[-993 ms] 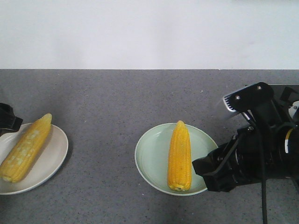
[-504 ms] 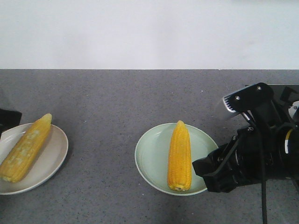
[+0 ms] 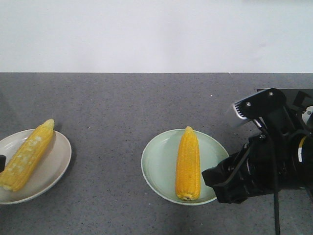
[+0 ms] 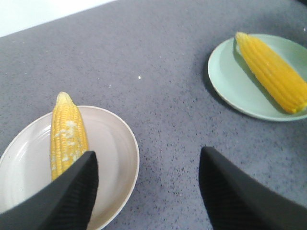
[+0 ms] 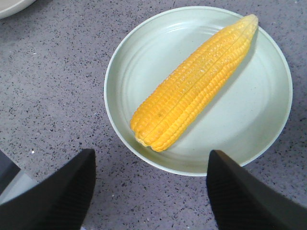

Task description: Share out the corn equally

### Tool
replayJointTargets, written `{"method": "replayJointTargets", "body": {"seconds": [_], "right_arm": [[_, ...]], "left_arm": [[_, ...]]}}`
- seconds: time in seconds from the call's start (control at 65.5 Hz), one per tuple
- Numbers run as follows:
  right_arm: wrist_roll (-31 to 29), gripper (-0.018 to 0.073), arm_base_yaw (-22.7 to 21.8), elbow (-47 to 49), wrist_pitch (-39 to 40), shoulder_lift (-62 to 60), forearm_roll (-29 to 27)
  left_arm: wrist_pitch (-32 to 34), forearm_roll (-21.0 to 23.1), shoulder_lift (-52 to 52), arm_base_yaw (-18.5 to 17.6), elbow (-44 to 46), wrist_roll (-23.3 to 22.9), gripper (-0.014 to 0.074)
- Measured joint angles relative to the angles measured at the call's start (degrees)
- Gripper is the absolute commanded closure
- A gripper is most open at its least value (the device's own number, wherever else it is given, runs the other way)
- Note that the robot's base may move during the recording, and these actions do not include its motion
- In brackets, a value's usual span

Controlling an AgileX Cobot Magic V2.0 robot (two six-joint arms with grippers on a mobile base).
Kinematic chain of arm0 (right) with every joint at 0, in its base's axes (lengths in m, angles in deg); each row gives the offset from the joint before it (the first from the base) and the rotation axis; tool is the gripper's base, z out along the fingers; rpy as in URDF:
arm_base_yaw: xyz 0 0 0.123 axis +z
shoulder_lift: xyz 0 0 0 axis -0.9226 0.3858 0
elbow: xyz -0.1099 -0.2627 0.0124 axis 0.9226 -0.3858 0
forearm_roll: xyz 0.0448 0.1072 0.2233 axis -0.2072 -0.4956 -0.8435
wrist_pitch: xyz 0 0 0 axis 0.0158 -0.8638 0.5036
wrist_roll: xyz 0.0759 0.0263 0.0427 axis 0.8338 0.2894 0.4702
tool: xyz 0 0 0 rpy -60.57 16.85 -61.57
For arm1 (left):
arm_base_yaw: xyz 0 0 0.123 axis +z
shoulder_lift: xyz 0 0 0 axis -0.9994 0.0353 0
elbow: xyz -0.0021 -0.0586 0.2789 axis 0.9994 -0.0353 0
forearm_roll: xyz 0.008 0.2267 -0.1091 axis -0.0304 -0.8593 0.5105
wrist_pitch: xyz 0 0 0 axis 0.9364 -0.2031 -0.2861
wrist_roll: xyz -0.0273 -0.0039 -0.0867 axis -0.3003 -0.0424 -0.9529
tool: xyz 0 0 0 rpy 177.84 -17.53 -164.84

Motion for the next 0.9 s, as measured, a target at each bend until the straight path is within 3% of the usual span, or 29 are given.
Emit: {"method": "replayJointTargets", "body": {"seconds": [0.351,0.779,0.901], "right_arm": [[0.05,0.0135,0.0,0.0,-0.18,0.0,-0.15],[0.05,0.0574,0.0,0.0,-0.18,0.0,-0.15],[0.05,0.0569,0.0,0.0,-0.24,0.0,-0.15]], "left_arm": [[5.76,-0.05,-1.21,0.0,-3.22,-2.16,0.0374],[6.15,-0.05,-1.21,0.0,-3.22,-2.2,0.0605],[7.16,-0.05,-1.21,0.0,-3.22,-2.2,0.0605]]}}
